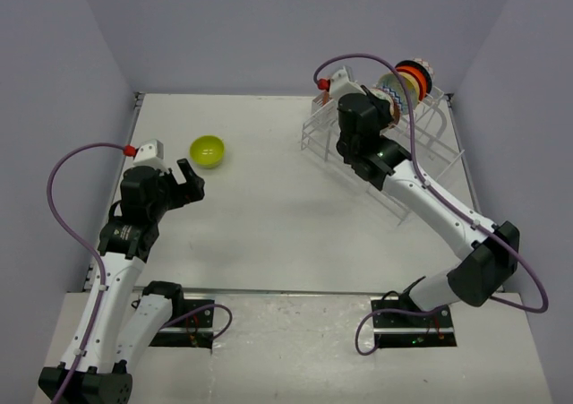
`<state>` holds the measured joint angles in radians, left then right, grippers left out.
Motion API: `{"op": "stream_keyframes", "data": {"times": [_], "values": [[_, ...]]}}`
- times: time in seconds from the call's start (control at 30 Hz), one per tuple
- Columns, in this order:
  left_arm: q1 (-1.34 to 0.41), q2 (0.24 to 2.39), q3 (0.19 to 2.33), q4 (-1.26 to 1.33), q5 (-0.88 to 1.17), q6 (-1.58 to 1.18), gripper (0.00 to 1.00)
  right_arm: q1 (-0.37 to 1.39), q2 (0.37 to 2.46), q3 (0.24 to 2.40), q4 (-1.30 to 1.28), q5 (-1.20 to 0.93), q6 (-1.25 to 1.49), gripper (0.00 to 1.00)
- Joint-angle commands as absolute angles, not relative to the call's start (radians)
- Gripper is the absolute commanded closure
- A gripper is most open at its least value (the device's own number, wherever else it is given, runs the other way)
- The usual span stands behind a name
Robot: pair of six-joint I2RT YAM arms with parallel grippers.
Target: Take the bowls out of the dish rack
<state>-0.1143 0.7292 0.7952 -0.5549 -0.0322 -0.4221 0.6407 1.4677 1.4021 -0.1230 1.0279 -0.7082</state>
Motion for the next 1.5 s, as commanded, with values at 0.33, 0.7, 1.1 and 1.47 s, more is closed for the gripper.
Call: {"op": "stream_keyframes", "data": {"times": [0.33,0.7,1.1,1.47], "values": [[-0.11,0.721,0.966,-0.42,0.27,-0.429,0.0,0.755,1.365,1.658,-0.406,0.945,-0.4,1.0],[-0.536,1.004,1.293,-0.359,0.224,-0.477,0.0,0.799,1.497,1.842,-0.833,0.442,0.21,1.0],[-0.732,1.236,1.41,-0.584,-0.366,-0.437,0.33,0.799,1.43,1.752,-0.769,0.218,0.337,1.0],[-0.732,1.223,1.353,-0.474,-0.178,-0.449,1.0,0.798,1.367,1.635,-0.657,0.049,0.374,1.0]]}}
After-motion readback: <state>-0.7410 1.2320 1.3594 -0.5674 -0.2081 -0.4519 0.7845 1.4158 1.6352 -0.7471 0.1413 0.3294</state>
